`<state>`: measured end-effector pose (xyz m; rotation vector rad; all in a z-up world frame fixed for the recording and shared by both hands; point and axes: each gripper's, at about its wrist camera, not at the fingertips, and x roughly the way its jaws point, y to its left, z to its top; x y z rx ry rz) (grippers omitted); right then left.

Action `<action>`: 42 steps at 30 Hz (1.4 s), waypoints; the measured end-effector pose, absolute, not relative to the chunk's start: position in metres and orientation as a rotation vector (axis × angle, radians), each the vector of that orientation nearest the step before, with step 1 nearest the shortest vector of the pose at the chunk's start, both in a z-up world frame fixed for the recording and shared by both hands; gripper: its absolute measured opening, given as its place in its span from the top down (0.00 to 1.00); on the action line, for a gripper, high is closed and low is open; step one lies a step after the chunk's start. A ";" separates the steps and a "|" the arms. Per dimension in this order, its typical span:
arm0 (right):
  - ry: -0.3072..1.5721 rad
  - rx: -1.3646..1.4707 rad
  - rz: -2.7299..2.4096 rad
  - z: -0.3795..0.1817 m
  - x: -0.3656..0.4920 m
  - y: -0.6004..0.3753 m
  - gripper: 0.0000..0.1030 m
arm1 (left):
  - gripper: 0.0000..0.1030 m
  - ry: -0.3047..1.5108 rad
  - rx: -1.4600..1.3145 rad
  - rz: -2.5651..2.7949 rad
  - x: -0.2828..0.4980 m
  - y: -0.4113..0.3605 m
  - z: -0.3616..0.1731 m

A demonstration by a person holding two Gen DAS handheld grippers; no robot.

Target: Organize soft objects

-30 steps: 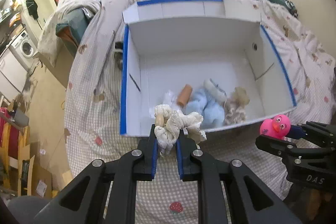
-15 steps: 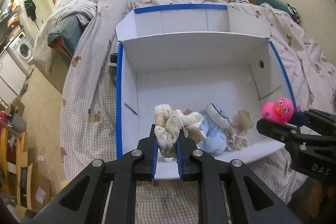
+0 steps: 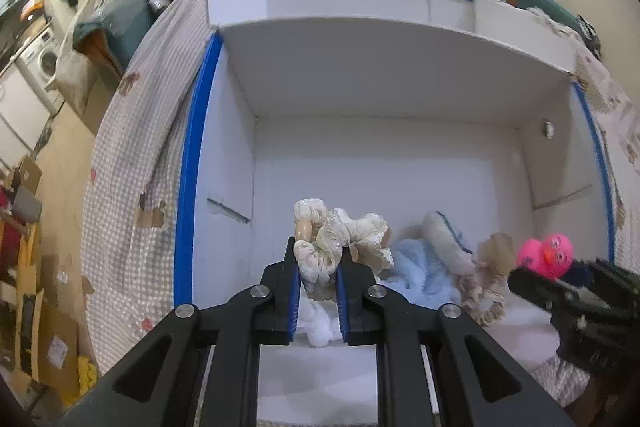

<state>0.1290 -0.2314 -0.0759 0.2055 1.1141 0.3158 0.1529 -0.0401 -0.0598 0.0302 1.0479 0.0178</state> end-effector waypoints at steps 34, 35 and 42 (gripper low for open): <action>1.090 0.215 0.289 -0.078 0.130 -0.229 0.37 | 0.55 1.026 -0.008 0.037 0.133 -0.029 -0.047; 1.082 0.227 0.288 -0.076 0.129 -0.231 0.29 | 0.55 1.024 -0.010 0.034 0.133 -0.028 -0.044; 1.044 0.269 0.258 -0.060 0.120 -0.241 0.11 | 0.55 1.021 -0.004 0.040 0.118 -0.021 -0.010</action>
